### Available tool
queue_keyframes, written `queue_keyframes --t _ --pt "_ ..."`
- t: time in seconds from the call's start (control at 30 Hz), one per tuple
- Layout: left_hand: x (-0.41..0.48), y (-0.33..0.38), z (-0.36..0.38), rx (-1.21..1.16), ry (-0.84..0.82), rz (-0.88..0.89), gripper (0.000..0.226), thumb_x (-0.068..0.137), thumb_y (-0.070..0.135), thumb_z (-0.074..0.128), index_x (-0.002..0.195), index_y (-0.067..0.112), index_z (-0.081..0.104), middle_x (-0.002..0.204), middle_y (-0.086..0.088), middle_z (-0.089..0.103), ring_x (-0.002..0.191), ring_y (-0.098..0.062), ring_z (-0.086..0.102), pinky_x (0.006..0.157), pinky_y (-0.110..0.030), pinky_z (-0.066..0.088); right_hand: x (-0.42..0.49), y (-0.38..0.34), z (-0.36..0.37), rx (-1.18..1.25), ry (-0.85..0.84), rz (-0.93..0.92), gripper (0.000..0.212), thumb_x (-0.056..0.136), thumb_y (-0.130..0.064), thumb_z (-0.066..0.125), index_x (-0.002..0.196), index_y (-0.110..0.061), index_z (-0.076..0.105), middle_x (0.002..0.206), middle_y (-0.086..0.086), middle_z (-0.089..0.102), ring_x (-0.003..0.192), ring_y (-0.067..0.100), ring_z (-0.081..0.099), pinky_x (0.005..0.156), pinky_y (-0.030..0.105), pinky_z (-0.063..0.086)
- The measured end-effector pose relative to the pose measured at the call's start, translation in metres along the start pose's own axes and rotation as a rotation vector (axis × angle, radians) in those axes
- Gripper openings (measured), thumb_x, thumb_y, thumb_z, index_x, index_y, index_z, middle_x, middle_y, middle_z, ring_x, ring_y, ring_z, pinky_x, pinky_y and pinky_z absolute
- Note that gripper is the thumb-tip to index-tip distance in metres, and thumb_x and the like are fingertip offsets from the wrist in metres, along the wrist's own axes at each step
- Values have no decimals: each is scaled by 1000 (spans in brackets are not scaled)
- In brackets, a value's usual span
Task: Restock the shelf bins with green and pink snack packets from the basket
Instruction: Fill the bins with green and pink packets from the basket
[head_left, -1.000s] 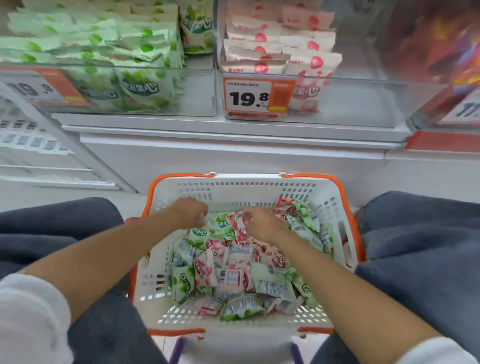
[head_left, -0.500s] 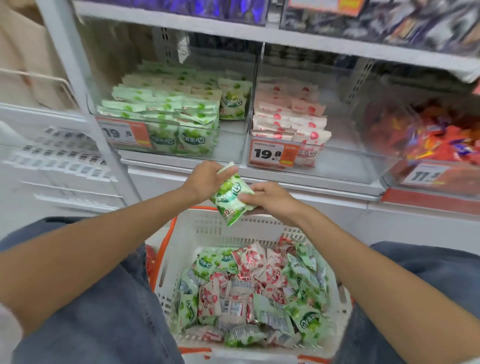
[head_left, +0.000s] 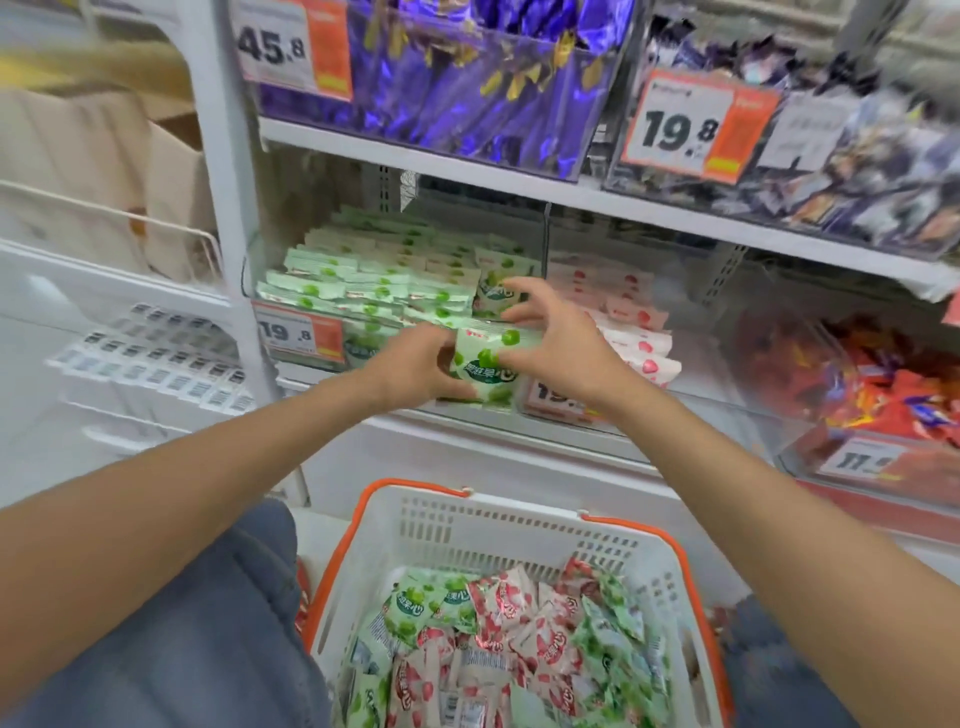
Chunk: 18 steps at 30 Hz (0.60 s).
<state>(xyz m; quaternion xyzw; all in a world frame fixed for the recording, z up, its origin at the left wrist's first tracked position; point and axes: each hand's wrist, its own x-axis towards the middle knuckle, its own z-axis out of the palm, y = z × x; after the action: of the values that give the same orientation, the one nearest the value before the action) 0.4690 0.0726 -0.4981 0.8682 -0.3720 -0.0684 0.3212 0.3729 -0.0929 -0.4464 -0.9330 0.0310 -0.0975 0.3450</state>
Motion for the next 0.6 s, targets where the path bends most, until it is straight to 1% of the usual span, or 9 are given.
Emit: queue_keyframes --t 0.03,0.07,0.1,0.17,0.3,0.37,0.43,0.5,0.6 --pt "7 2 -9 59 37 52 35 71 30 86 70 8 59 61 0 48 58 -16 39 54 -31 29 9 -9 -8 -128 -23 -60 50 79 -16 74 125 -26 57 103 -11 60 91 4 57 78 24 48" --pt "13 5 -18 66 67 104 35 71 28 86 66 12 56 60 1 48 58 -18 41 54 -31 31 21 -14 -14 -258 -45 -101 25 79 -15 72 102 -21 65 87 -8 59 78 6 54 72 27 45" --pt "21 4 -27 37 101 133 29 70 24 87 67 15 59 63 1 54 61 -22 48 56 -33 39 32 -21 -20 -362 -49 -136 9 79 -15 70 78 -16 61 71 -3 53 66 11 47 63 29 38" --pt "42 -1 -41 -52 165 126 23 71 14 84 89 16 69 83 -2 67 79 -24 62 71 -37 53 56 -27 -29 -478 -27 -165 27 83 -16 68 65 -13 49 62 1 46 63 19 41 57 32 25" --pt "95 -30 -53 -10 160 -18 53 82 9 67 134 17 56 127 -3 63 113 -19 59 96 -33 49 99 -18 -35 -590 103 -186 11 90 -13 59 87 -14 49 86 9 59 85 29 54 68 35 38" --pt "118 -40 -48 139 89 -59 48 94 23 58 140 12 50 137 -10 56 124 -28 54 102 -35 44 117 -7 -30 -694 100 -173 4 91 -10 55 95 -10 54 97 18 64 92 36 59 71 37 43" --pt "134 -49 -38 301 -17 -113 51 101 42 43 142 12 47 142 -15 51 128 -33 49 105 -43 41 133 3 -23 -784 76 -139 10 91 -4 51 98 -10 55 100 21 64 95 39 61 71 36 44" --pt "140 -55 -28 417 -95 -120 61 101 55 29 146 16 40 149 -14 44 135 -32 42 111 -49 34 147 13 -16 -846 42 -81 17 91 -1 49 106 -7 56 101 20 62 96 38 62 72 35 45" --pt "140 -64 -20 491 -79 -91 64 101 56 18 153 21 23 161 -5 22 147 -23 22 119 -52 16 165 23 -12 -902 -1 -8 33 95 0 47 127 -4 50 115 19 58 105 35 59 79 33 45"
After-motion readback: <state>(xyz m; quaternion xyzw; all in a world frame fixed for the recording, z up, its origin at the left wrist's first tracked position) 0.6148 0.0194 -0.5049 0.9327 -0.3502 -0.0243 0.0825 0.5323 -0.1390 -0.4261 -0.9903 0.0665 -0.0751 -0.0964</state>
